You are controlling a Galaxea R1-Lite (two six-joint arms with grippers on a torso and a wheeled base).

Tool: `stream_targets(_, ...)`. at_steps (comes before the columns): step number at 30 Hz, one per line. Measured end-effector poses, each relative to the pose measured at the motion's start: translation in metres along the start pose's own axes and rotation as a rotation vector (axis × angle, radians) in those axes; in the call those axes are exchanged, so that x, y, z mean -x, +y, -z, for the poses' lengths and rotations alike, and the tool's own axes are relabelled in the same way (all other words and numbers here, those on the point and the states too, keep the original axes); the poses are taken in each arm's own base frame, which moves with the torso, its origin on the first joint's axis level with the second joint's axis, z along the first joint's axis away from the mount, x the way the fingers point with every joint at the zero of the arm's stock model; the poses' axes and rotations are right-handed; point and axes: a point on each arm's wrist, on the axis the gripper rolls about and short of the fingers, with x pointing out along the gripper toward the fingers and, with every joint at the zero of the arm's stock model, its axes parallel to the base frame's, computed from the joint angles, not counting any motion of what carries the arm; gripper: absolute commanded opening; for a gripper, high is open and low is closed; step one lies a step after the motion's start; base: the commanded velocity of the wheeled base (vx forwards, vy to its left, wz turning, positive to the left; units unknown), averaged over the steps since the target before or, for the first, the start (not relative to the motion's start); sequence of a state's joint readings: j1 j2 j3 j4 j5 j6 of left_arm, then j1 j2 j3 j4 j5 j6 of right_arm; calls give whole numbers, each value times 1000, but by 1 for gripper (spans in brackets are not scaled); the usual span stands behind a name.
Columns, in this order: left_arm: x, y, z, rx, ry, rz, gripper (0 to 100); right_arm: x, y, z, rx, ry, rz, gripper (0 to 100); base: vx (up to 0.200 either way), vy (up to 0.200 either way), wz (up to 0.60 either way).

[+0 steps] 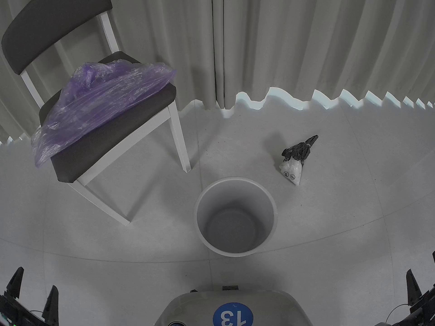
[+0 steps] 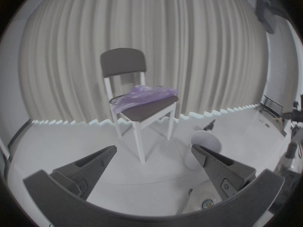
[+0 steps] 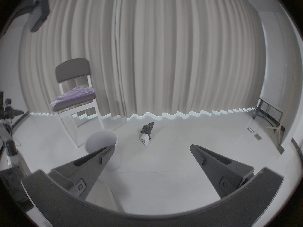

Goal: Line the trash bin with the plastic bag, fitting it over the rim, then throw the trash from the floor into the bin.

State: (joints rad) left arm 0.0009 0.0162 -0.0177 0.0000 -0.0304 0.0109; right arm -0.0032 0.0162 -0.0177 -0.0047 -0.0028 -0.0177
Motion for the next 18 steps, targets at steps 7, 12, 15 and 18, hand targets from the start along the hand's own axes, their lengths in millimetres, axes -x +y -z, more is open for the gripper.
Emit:
stream_targets(7, 0, -1, 0, -17, -3, 55, 100, 0, 0, -4, -42, -40, -11, 100, 0, 0, 0)
stream_targets(12, 1, -1, -10, 26, -78, 53, 100, 4, 0, -20, -246, -128, -26, 100, 0, 0, 0)
stream_targets(15, 6, -2, -25, 30, -144, 80, 100, 8, 0, -32, -287, -144, -54, 100, 0, 0, 0)
stream_targets(18, 13, -2, -50, 22, -221, 101, 100, 11, 0, -49, -251, -156, -91, 100, 0, 0, 0)
